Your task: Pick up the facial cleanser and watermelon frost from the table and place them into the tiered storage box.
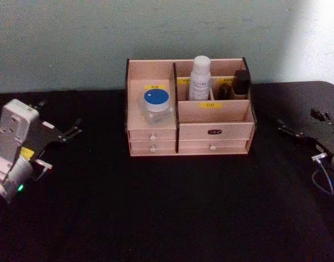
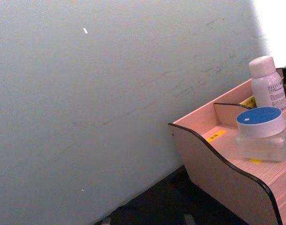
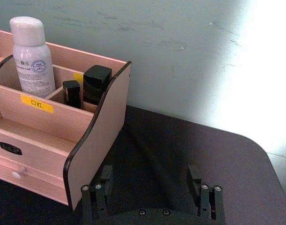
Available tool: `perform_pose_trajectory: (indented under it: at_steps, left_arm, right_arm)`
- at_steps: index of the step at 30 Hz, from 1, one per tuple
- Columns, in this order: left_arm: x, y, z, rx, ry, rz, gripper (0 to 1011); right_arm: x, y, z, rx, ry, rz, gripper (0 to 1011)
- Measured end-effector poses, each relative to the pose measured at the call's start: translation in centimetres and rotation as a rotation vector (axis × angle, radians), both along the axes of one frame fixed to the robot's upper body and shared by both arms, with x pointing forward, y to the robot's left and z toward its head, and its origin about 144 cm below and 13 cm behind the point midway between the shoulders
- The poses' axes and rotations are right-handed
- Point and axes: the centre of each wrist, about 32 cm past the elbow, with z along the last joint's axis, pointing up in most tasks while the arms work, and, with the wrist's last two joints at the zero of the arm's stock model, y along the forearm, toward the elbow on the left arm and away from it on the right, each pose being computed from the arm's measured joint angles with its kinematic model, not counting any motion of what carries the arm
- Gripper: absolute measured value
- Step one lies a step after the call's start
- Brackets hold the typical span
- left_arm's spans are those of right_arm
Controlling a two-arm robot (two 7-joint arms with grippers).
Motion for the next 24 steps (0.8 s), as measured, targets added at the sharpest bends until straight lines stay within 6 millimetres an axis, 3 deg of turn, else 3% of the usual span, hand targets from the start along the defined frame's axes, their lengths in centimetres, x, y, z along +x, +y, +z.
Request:
perform_pose_trajectory:
  at_steps: [24]
  left_arm:
    - [0.0,0.0,0.0,0.0,0.0,0.0,1001]
  right_arm:
    - [0.0,0.0,0.0,0.0,0.0,0.0,1002]
